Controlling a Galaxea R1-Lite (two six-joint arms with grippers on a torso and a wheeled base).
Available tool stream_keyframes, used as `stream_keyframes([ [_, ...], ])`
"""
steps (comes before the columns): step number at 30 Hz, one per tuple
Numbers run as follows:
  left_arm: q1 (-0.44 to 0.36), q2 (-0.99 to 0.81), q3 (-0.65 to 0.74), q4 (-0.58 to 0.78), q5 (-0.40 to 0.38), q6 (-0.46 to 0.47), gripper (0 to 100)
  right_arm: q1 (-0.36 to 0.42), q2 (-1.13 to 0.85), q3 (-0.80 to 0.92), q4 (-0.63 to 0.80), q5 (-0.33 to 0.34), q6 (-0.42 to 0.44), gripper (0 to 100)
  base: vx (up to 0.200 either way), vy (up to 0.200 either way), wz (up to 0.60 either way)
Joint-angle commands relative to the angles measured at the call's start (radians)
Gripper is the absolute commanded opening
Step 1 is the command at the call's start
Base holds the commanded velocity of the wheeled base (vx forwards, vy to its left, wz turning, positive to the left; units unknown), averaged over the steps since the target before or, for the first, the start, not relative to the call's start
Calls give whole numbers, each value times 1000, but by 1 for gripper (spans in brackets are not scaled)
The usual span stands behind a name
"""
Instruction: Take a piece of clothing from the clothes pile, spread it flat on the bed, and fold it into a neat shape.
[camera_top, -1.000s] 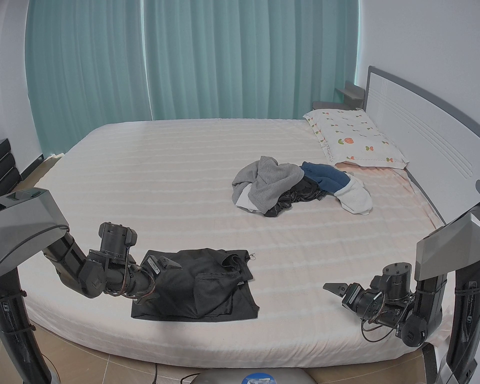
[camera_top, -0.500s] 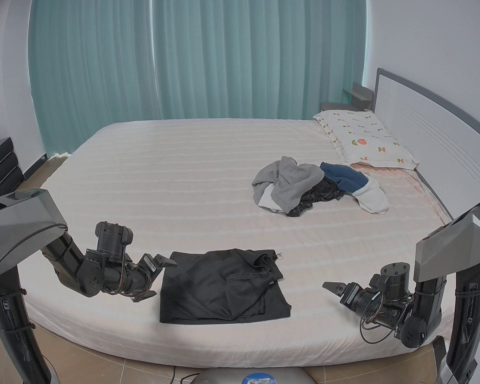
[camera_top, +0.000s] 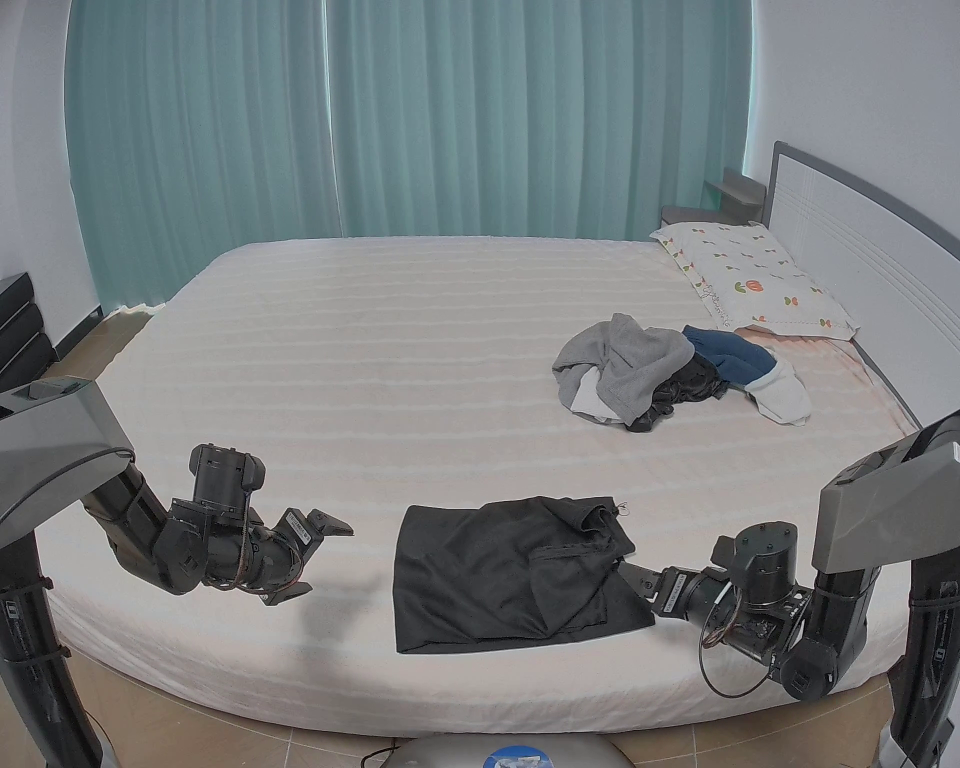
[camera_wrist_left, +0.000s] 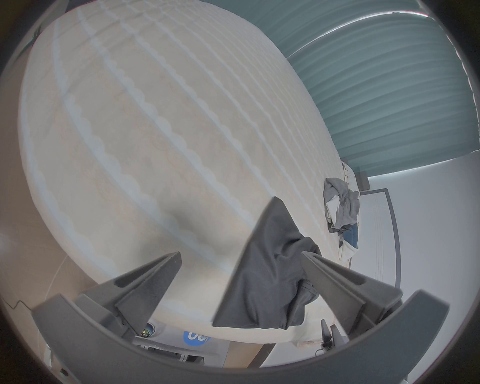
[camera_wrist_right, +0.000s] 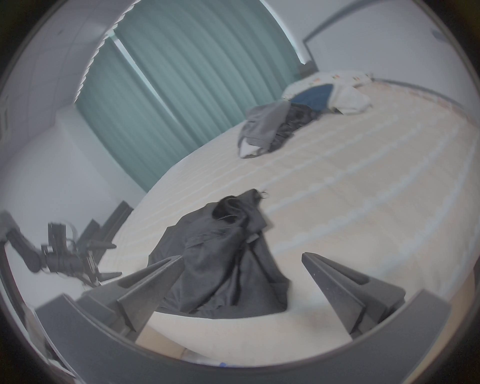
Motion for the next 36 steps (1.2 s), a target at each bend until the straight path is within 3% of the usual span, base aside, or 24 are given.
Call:
stream_keyframes([
  [1,-1,0,4,-1,1,7,100,67,-41,-128,115,-76,-58,100,0,0,0],
  [3,-1,0,4,-1,1,6,100,98,-36,-197,189,-114,-84,100,0,0,0],
  [8,-4,2,6,-1,2,10,100,127,-6,-289,307,-131,-166,100,0,0,0],
  [15,-6,2,7,-1,2,12,100,119,2,-364,474,-174,-199,100,0,0,0],
  [33,-6,2,7,-1,4,14,100,156,77,-381,488,-241,-376,100,0,0,0],
  [34,-6,2,6,-1,4,14,100,156,76,-377,488,-243,-376,0,0,0,0],
  [36,-6,2,6,-1,4,14,100,154,68,-368,483,-246,-376,0,0,0,0],
])
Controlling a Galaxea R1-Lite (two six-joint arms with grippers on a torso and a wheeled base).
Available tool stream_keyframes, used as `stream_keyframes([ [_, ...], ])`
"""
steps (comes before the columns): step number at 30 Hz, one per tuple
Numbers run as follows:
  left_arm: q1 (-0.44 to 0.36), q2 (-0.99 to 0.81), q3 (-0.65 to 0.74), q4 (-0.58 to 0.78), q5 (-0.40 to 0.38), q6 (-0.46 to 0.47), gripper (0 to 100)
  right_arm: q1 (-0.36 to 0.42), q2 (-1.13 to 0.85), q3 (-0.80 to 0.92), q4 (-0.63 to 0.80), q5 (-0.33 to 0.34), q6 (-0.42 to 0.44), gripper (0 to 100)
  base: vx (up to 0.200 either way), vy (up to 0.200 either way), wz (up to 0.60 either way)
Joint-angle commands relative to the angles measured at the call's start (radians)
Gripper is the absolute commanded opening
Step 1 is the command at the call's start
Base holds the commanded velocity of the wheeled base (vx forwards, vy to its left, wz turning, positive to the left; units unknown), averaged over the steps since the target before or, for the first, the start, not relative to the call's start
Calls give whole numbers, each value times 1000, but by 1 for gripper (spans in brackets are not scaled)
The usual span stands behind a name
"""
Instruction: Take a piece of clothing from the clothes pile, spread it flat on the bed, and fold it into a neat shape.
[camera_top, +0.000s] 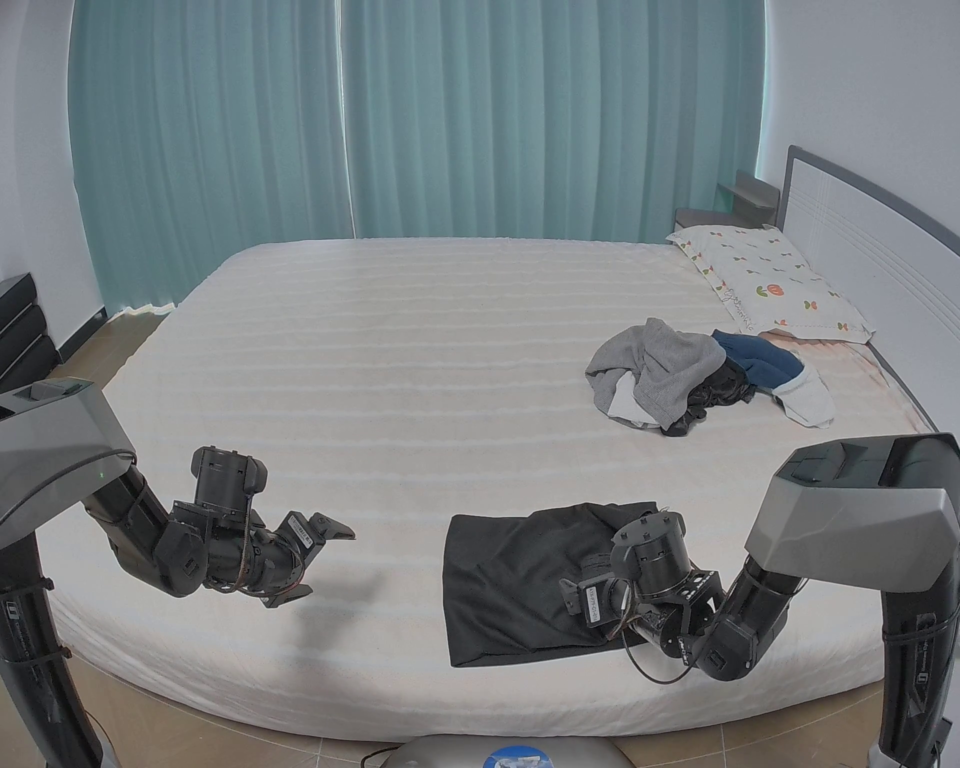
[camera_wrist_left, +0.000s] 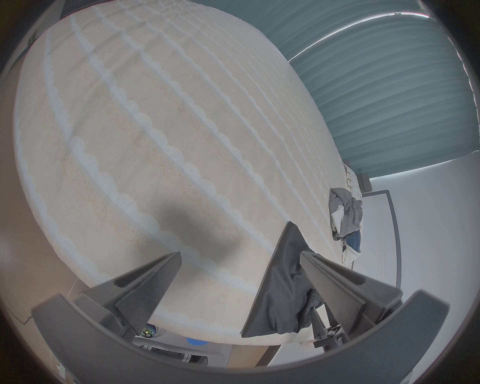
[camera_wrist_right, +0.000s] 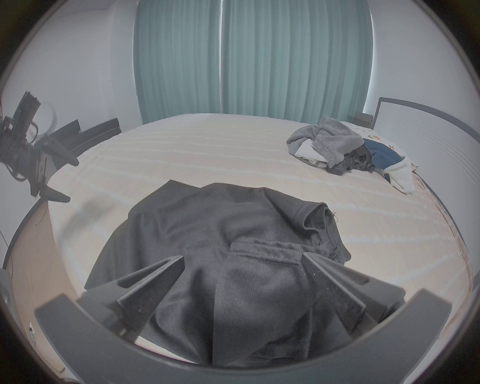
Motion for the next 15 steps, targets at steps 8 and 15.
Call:
stream_keyframes([
  [8,0,1,0,-1,0,0,100,-23,-71,113,-29,-12,1,0,0,0,0],
  [15,0,1,0,-1,0,0,100,-92,-100,254,-155,14,12,0,0,0,0],
])
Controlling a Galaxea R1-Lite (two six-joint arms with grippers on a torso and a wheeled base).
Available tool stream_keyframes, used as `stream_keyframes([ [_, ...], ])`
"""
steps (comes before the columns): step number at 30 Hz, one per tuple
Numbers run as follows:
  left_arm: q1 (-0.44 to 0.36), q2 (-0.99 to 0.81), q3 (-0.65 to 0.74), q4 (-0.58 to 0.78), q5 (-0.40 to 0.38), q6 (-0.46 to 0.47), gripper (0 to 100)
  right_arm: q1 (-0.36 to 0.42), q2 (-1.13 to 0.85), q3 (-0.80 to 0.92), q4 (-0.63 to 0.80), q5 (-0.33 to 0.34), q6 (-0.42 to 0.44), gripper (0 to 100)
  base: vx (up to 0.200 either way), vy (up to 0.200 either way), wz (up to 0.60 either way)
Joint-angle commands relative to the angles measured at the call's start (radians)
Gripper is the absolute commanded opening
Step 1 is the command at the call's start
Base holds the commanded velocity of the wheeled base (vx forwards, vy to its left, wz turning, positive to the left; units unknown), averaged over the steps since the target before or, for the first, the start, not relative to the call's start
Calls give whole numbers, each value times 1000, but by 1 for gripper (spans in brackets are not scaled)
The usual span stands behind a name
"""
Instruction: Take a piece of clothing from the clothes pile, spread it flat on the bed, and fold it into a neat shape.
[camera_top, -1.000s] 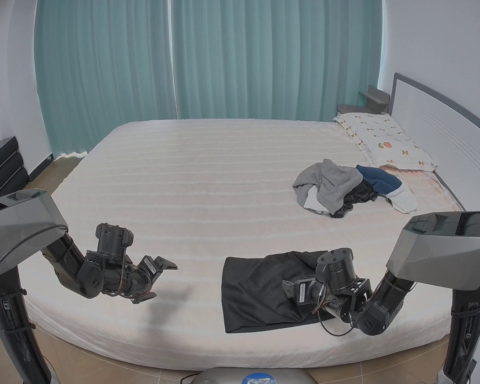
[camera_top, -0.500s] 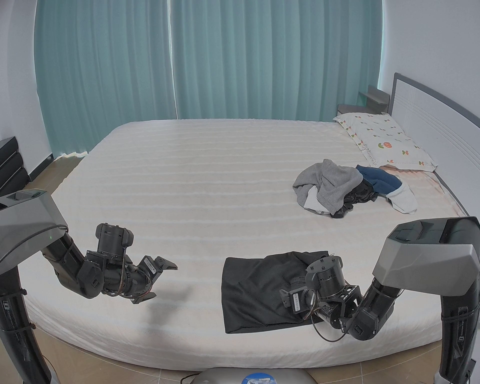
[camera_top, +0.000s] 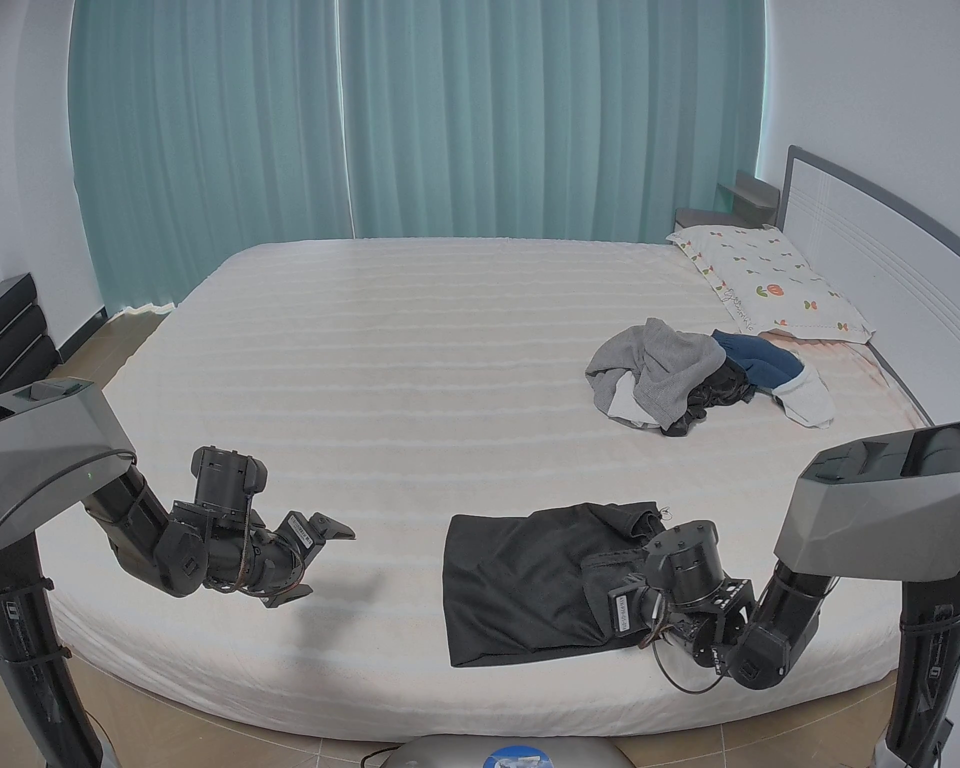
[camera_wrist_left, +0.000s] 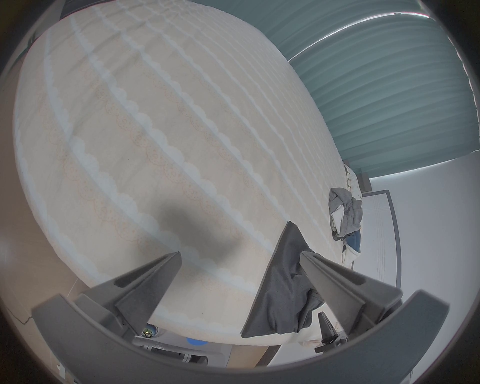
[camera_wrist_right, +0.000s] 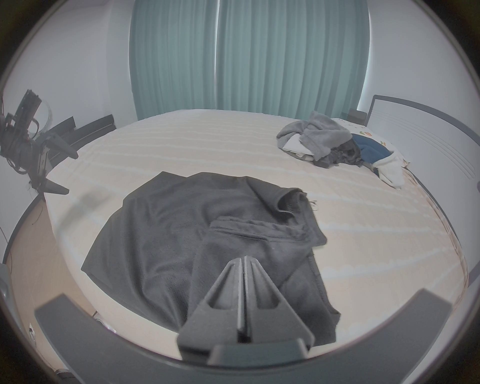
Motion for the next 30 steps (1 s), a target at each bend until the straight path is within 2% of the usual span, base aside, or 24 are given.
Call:
stream_keyframes([
  [1,0,1,0,0,0,0,100,-58,-33,101,-73,24,4,0,0,0,0],
  [5,0,1,0,0,0,0,100,-76,-34,110,-111,46,9,0,0,0,0],
  [6,0,1,0,0,0,0,100,-76,-43,97,-109,50,13,100,0,0,0],
  [12,0,1,0,0,0,0,100,-38,-30,-34,-68,87,15,100,0,0,0],
  [22,-2,3,0,0,3,0,100,0,66,-328,250,84,12,100,0,0,0],
  [29,0,1,0,0,3,0,100,23,108,-348,325,66,1,100,0,0,0],
  [30,0,1,0,0,3,1,100,22,105,-344,340,60,-7,0,0,0,0],
])
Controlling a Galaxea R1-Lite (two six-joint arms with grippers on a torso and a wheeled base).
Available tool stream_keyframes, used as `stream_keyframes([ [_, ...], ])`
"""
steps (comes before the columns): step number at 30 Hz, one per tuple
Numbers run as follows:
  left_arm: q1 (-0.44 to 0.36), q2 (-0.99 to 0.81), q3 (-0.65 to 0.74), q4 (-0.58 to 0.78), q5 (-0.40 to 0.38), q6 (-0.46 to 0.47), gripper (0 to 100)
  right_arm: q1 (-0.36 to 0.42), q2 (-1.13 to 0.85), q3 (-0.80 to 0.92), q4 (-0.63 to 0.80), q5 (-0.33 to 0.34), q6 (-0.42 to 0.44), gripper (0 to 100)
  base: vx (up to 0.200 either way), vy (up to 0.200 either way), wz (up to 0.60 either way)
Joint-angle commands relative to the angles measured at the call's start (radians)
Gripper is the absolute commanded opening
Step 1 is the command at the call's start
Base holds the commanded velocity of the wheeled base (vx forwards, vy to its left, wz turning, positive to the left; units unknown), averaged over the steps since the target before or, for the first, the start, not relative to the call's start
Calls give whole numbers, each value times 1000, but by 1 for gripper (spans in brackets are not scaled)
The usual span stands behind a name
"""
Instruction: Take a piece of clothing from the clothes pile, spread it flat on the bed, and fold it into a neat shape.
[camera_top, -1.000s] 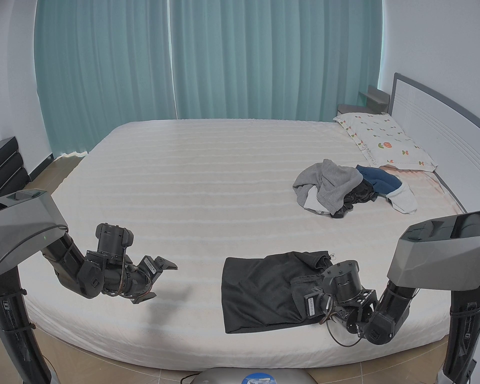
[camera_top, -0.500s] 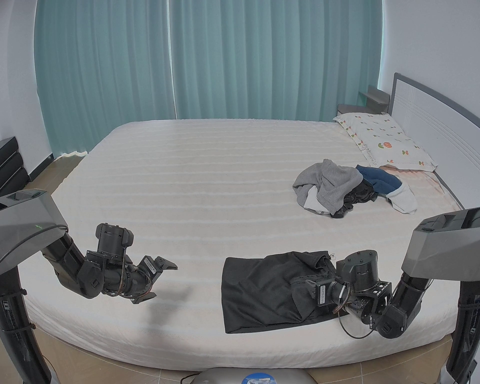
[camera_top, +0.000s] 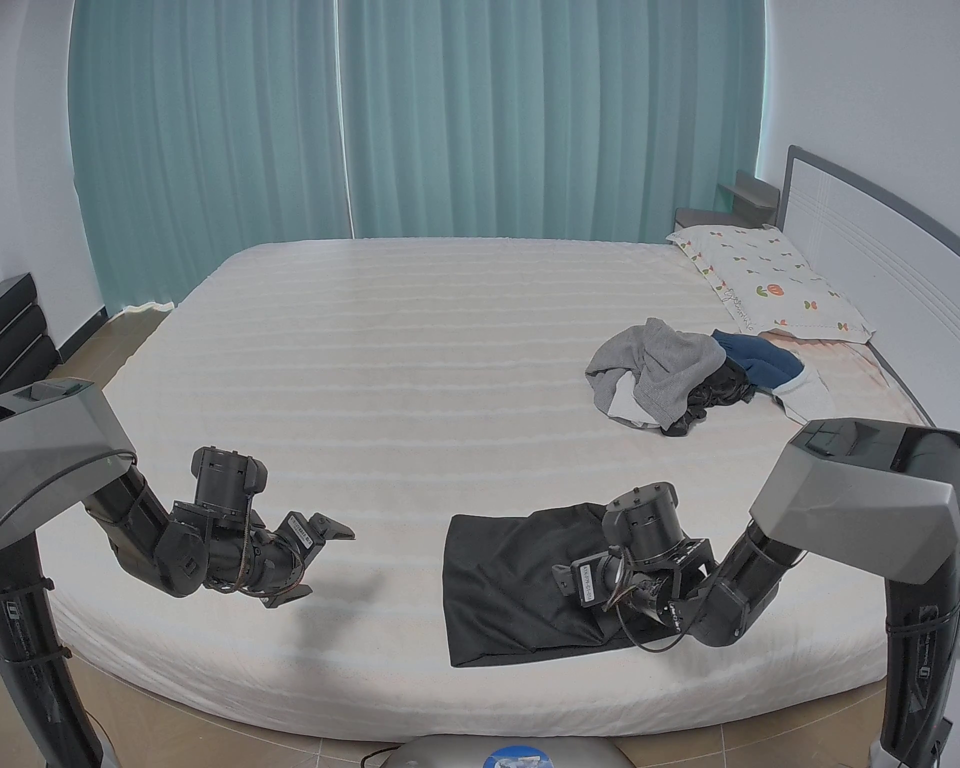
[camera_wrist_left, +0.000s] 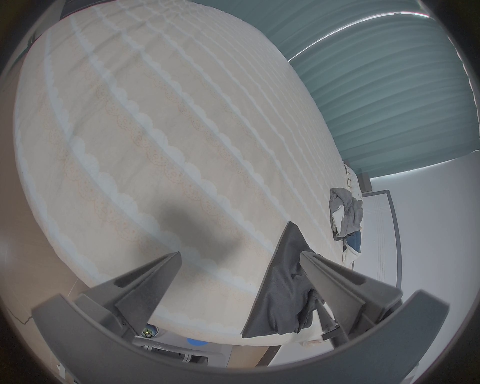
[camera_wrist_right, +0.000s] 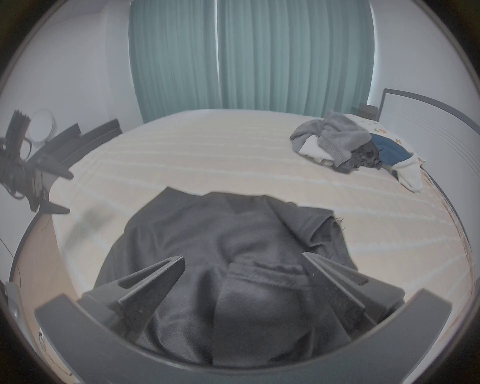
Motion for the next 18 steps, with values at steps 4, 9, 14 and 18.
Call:
stream_keyframes([
  [4,0,0,1,-1,0,1,100,1,20,-1,29,-37,-19,0,0,0,0],
  [9,-2,0,1,-1,0,1,100,-4,-23,35,27,-54,-15,0,0,0,0],
  [14,-2,0,1,-1,0,1,100,-13,-76,94,23,-51,-4,0,0,0,0],
  [18,-2,2,3,-1,0,1,100,-27,-99,134,23,-50,31,0,0,0,0],
])
